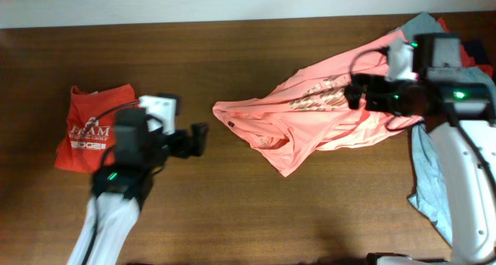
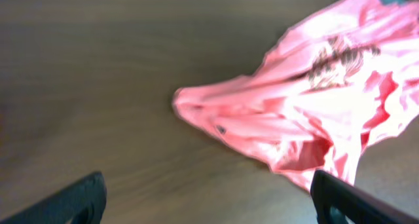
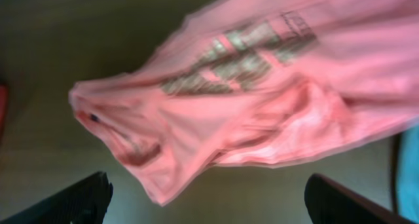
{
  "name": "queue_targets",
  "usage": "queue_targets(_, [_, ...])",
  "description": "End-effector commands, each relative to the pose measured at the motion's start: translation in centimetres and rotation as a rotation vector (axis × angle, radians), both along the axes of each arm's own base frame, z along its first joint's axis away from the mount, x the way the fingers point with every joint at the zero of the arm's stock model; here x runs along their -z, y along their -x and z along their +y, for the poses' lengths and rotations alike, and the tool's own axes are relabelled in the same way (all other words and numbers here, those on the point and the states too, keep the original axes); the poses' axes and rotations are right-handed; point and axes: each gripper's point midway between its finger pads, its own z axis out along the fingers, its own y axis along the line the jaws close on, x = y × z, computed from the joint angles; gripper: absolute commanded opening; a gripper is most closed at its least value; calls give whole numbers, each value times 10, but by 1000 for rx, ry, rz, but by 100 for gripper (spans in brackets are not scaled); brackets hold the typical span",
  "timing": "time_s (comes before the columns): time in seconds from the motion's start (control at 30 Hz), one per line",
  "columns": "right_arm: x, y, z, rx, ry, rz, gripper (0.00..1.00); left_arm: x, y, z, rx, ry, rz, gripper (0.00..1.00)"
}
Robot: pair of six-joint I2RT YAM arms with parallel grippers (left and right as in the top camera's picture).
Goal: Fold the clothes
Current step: 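Grasp the left end of the pink t-shirt with the left gripper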
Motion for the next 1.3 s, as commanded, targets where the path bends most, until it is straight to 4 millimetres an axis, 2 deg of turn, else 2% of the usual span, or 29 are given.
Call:
queue_targets(0.0, [9, 18, -25, 79, -12, 84, 98, 37, -12, -44, 97, 32, 81, 99])
queue_targets(0.07, [13, 26, -32, 97, -13, 122, 98, 58, -22, -59, 125, 19, 110, 99])
queue_targets(0.17, [16, 34, -36, 74, 4, 148, 99, 89, -41, -65, 101, -40, 167, 99])
queue_targets(0.27, [18, 37, -35, 62, 9, 160, 99, 109, -57, -74, 104, -52, 217, 99])
queue_targets(0.47, [18, 38, -35, 62, 9, 163, 99, 134, -88, -79, 85, -87, 270, 98])
queue_targets(0.53, [18, 38, -35, 59, 11, 162, 99, 136, -95, -78, 72, -100, 264, 93])
queue_targets(0.6, [18, 38, -35, 57, 12, 161, 100, 140, -98, -78, 65, -107, 267, 84])
queue_targets(0.7, [18, 38, -35, 56, 12, 161, 100, 149, -95, -75, 61, -120, 292, 79])
queue_targets(1.03, [18, 37, -35, 57, 12, 158, 100, 162, -80, -71, 62, -142, 367, 79])
queue_targets(1.07, [18, 37, -35, 57, 12, 158, 100, 162, -80, -71, 61, -142, 366, 75])
queue_targets(1.1, [18, 37, -35, 56, 13, 158, 99, 162, -81, -70, 58, -145, 362, 64])
queue_targets(1.13, [18, 37, -35, 56, 13, 158, 98, 162, -82, -69, 53, -150, 359, 46])
queue_targets(1.17, [18, 37, -35, 56, 13, 158, 97, 162, -85, -66, 38, -164, 348, 6])
queue_targets(1.2, [18, 37, -35, 56, 13, 158, 97, 161, -86, -65, 32, -170, 342, 0])
queue_targets(1.27, [18, 37, -35, 56, 13, 158, 97, 161, -88, -61, 20, -180, 337, 0])
